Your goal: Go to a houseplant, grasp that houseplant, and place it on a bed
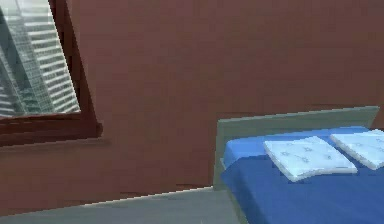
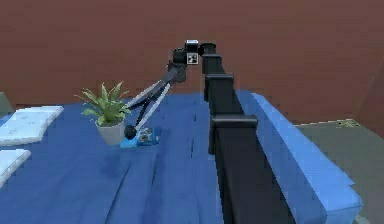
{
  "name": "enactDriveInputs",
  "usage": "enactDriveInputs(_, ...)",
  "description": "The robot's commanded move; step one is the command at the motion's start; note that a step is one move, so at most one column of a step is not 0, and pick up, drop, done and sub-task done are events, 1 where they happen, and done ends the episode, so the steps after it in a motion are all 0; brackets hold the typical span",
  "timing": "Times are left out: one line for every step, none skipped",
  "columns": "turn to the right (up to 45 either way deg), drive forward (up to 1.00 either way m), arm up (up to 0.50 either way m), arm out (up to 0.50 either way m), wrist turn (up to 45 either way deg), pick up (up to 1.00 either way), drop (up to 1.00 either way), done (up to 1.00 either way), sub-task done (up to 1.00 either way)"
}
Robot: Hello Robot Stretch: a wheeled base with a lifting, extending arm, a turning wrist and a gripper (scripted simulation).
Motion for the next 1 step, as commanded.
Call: enactDriveInputs(0.0,0.00,0.00,0.00,45.0,0.00,0.00,0.00,0.00)
